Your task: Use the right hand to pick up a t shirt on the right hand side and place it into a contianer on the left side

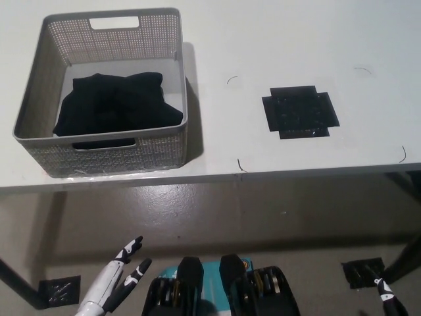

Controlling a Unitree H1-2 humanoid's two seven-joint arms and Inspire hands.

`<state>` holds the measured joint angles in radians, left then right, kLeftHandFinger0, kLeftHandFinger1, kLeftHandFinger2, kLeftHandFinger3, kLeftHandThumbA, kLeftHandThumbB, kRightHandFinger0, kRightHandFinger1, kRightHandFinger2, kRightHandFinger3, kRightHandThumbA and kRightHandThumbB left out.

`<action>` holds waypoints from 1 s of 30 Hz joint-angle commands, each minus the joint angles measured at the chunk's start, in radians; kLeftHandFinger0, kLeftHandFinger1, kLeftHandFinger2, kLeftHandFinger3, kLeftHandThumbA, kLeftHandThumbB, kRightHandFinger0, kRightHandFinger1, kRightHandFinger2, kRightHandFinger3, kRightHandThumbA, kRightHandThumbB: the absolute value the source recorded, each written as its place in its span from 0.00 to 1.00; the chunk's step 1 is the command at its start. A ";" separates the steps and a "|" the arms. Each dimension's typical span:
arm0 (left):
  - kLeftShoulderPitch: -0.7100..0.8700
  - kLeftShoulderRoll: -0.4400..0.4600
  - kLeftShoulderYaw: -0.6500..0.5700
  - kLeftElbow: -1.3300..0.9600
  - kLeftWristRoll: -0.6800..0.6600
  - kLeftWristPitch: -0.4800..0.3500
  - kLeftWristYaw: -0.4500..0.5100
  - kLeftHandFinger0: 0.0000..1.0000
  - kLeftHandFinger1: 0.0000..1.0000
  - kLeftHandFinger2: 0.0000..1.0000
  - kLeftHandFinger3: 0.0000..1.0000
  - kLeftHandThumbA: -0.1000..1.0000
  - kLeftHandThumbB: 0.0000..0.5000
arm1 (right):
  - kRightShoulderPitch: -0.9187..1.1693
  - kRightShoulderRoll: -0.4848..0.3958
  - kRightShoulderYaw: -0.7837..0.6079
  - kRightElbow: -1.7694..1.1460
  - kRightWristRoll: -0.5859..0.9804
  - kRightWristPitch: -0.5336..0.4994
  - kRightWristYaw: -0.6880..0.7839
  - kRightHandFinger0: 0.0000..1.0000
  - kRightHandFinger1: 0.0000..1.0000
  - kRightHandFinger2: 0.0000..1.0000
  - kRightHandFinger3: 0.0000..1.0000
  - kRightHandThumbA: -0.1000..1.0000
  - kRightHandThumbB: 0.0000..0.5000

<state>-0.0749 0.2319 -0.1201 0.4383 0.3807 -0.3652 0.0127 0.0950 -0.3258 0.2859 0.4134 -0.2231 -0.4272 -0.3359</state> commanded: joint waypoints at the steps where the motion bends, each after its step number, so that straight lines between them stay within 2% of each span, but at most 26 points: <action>1: 0.003 0.020 0.005 -0.020 -0.008 -0.041 0.024 1.00 1.00 1.00 1.00 1.00 0.69 | 0.000 0.000 -0.021 -0.030 0.049 -0.043 0.001 1.00 1.00 1.00 1.00 1.00 0.43; 2: -0.001 0.019 0.006 -0.008 -0.014 -0.050 0.023 1.00 1.00 1.00 1.00 1.00 0.71 | -0.005 -0.002 -0.017 -0.024 0.047 -0.043 -0.002 1.00 1.00 1.00 1.00 1.00 0.38; 6: 0.004 0.021 0.008 -0.022 -0.005 -0.035 0.026 1.00 1.00 1.00 1.00 1.00 0.71 | -0.021 -0.001 -0.014 -0.006 0.057 -0.043 0.004 1.00 1.00 1.00 1.00 1.00 0.37; 11: 0.004 0.019 0.008 -0.019 -0.003 -0.041 0.030 0.98 1.00 1.00 1.00 1.00 0.72 | -0.016 -0.004 -0.013 -0.018 0.063 -0.043 0.009 1.00 1.00 1.00 1.00 1.00 0.30; 12: 0.006 0.017 0.010 -0.021 -0.019 -0.043 0.020 0.99 1.00 1.00 1.00 1.00 0.67 | -0.017 -0.004 -0.015 -0.013 0.063 -0.043 0.010 1.00 1.00 1.00 1.00 1.00 0.33; 15: 0.008 0.018 0.009 -0.019 -0.017 -0.047 0.020 0.99 1.00 1.00 1.00 1.00 0.65 | -0.016 -0.003 -0.011 -0.006 0.056 -0.043 0.000 1.00 1.00 1.00 1.00 1.00 0.34; 22: 0.012 0.022 0.007 -0.023 -0.005 -0.037 0.020 1.00 1.00 1.00 1.00 1.00 0.71 | -0.012 -0.002 -0.008 -0.009 0.056 -0.043 0.003 1.00 1.00 1.00 1.00 1.00 0.38; 26: 0.014 0.024 0.005 -0.029 0.001 -0.025 0.019 1.00 1.00 1.00 1.00 1.00 0.68 | -0.010 0.001 -0.013 -0.008 0.060 -0.043 0.008 1.00 1.00 1.00 1.00 1.00 0.42; 28: 0.014 0.022 0.007 -0.029 0.004 -0.029 0.026 0.99 1.00 1.00 1.00 1.00 0.72 | -0.010 0.000 -0.011 -0.007 0.061 -0.043 0.008 1.00 1.00 1.00 1.00 1.00 0.44; 30: 0.012 0.020 0.009 -0.029 -0.012 -0.032 0.016 1.00 1.00 1.00 1.00 1.00 0.69 | -0.012 -0.005 -0.008 -0.012 0.051 -0.043 0.002 1.00 1.00 1.00 1.00 1.00 0.41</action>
<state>-0.0572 0.2345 -0.1172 0.4392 0.3804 -0.3731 0.0123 0.0857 -0.3207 0.2844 0.4203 -0.1935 -0.4277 -0.3350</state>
